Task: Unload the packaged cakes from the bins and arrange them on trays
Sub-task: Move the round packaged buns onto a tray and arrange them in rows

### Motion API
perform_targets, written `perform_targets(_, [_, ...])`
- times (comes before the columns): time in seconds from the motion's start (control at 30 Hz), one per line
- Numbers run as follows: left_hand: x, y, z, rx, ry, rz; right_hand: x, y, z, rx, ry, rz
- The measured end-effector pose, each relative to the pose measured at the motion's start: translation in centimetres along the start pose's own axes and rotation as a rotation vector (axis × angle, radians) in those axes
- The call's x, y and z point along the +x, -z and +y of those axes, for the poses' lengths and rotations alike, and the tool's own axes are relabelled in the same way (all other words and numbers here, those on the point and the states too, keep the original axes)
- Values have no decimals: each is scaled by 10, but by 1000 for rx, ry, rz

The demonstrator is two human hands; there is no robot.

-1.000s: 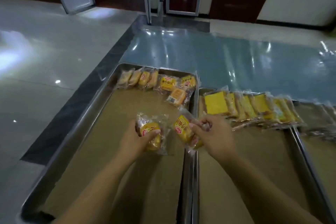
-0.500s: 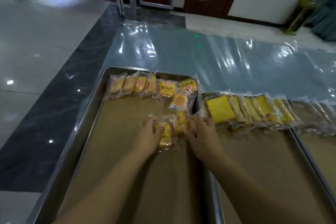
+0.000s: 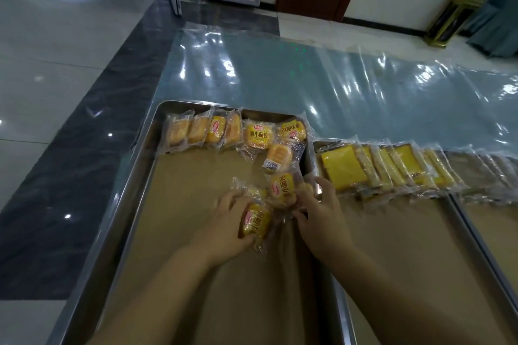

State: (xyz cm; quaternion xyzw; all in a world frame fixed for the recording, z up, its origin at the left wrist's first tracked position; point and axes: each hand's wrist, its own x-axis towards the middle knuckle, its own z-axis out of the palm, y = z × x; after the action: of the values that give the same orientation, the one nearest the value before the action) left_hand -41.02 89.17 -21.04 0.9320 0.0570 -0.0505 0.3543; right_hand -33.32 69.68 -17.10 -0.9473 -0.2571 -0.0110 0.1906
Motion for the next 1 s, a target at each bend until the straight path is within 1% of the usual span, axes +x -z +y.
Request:
perform_targets(0.07, [7,-1,-2,-8,27,2,7,-2,2,0,-11,-1])
perform_targets(0.27, [43,1,-6,22,114,140,33,-8,10,-10,-5,-16])
perform_targets(0.4, [71,7,-4,73,142,132,50,-10,12,-77,-40,-60])
perform_targets(0.5, [79,11,0,93,158,103,57,-7,13,-111,-45,-128])
perform_targets(0.6, [73,12,4,27,176,126,57,3,15,-146,-77,-200])
perform_targets(0.67, [62,13,8,-7,172,162,53,13,16,-148,-109,-217])
perform_targets(0.77, [44,14,15,27,156,177,42,31,18,-114,-112,-167])
perform_targets(0.87, [28,17,28,59,149,184,26,53,23,-68,-68,-106])
perform_targets(1.0, [11,19,61,133,21,220,-2,86,39,-85,-49,-59])
